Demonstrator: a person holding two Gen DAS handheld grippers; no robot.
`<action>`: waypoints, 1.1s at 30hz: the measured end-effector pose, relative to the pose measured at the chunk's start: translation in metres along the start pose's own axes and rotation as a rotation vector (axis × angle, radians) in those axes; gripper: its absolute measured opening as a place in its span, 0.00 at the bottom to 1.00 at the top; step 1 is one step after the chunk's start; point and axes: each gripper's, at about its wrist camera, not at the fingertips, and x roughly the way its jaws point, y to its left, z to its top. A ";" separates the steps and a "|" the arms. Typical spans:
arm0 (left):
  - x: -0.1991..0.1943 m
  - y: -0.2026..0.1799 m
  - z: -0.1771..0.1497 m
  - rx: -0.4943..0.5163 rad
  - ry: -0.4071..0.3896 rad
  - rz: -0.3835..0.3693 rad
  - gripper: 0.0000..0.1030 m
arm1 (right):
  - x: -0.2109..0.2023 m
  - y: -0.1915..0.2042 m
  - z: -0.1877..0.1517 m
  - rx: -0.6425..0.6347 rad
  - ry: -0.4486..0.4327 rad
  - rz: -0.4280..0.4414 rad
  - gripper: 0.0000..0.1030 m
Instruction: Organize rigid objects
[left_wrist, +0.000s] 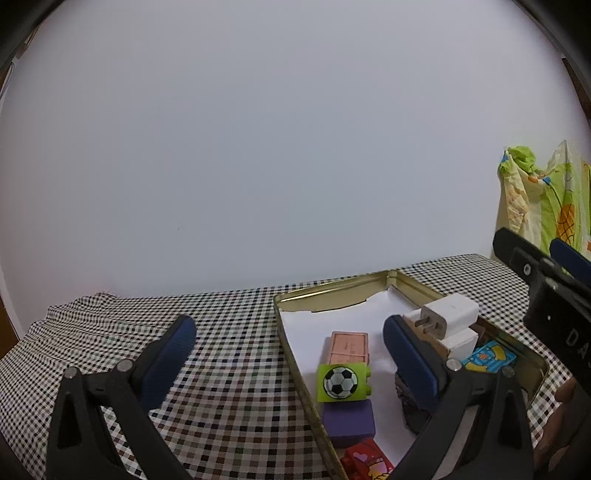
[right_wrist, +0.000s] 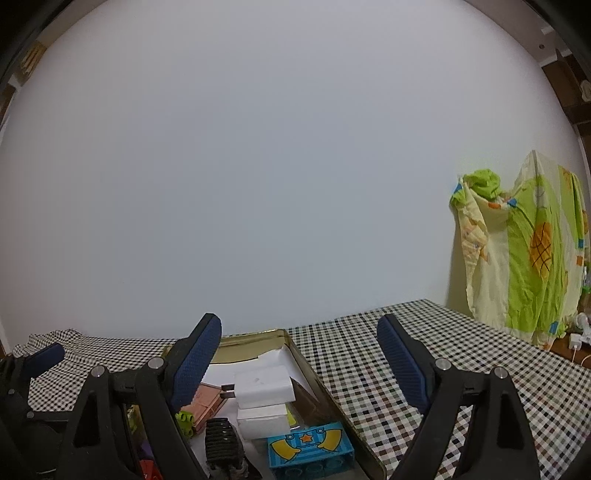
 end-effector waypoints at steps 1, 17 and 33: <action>0.000 0.000 0.000 -0.001 0.001 0.000 1.00 | -0.002 0.001 -0.001 -0.005 -0.002 0.003 0.87; -0.010 -0.002 0.000 -0.012 -0.008 -0.024 1.00 | -0.015 0.013 0.000 -0.059 -0.050 0.011 0.96; -0.011 -0.003 -0.001 -0.010 -0.014 -0.035 1.00 | -0.021 0.020 -0.001 -0.078 -0.081 0.006 0.97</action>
